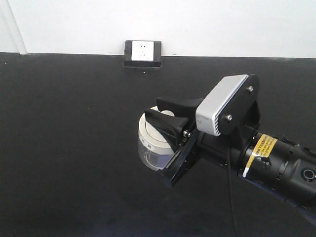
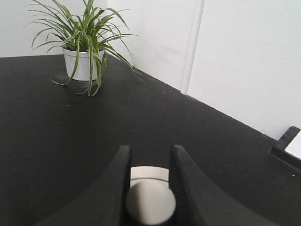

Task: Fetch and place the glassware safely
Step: 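Approach the black benchtop with the jar held above it, then lower the jar in the right gripper toward the benchtop surface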

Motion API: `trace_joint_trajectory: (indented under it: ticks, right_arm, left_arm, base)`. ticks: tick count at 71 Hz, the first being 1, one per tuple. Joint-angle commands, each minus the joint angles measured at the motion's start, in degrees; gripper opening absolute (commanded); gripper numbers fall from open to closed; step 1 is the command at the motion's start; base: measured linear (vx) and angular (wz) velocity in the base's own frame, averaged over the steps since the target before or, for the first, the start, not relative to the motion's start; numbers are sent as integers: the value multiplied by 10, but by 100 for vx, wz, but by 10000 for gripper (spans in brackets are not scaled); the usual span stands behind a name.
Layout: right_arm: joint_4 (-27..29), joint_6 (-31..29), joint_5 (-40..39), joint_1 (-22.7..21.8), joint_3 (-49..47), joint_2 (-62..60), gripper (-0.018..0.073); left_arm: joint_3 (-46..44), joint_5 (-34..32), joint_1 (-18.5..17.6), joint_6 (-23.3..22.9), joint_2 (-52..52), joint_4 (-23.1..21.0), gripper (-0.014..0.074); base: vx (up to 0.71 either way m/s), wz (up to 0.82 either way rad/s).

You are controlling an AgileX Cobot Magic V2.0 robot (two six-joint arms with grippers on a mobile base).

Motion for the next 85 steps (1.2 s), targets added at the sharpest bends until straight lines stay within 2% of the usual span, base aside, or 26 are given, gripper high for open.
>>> trace_joint_trajectory:
  ticks: [1, 40, 56, 71, 85]
  right_arm:
    - [6, 0, -52, 0, -20, -12, -4]
    - [6, 0, -72, 0, -20, -12, -4]
    - [28, -2, -67, -4, -20, -7, -1]
    - [17, -2, -71, -58, -20, 16, -1]
    - [-45, 29, -137, -134, -20, 56, -1]
  left_arm:
    - [-16, -38, -2, -4, 10, -4, -7]
    - [-16, -38, -2, -4, 10, -4, -7]
    - [-16, -38, -2, -4, 10, -4, -7]
    - [-16, -38, -2, -4, 10, -4, -7]
    - [-16, -38, -2, -4, 10, -4, -7]
  base:
    - [0, 0]
    - [0, 0]
    - [0, 0]
    - [0, 0]
    - [0, 0]
